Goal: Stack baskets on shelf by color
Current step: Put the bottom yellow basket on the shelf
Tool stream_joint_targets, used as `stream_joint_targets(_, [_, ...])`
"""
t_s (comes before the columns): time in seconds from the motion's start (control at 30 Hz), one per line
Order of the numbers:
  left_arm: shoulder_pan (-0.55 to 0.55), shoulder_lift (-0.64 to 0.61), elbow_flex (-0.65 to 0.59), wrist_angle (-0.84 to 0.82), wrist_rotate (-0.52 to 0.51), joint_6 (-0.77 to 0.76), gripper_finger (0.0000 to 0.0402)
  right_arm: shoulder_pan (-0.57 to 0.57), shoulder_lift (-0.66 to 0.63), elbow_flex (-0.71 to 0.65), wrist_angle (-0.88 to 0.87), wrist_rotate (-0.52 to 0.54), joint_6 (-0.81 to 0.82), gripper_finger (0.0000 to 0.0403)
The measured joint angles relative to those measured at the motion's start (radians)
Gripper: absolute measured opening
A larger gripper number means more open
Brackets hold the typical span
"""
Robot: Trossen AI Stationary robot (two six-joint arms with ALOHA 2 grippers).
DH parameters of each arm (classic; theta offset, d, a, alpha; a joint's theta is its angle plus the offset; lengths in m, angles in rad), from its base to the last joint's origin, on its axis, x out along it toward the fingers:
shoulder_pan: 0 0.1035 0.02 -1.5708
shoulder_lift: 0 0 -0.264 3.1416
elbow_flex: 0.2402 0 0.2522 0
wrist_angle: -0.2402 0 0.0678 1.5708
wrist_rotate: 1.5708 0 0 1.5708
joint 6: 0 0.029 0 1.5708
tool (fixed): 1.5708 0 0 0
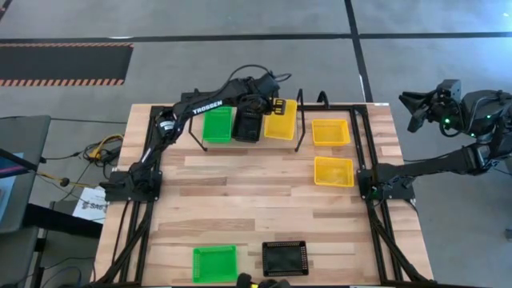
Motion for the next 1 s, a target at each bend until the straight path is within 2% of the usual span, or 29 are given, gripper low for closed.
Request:
stream_joint_targets(0.4, [0.001,0.007,0.002,0.007,-0.015,0.020,0.0000,0.000,0.000,0.000,-0.001,-0.001,0.024,0.0102])
stream_joint_targets(1.0, [-0.003,0.069,0.000,-0.002,0.023,0.027,0.0000,0.000,0.019,0.000,-0.002,-0.003,0.024,0.0102])
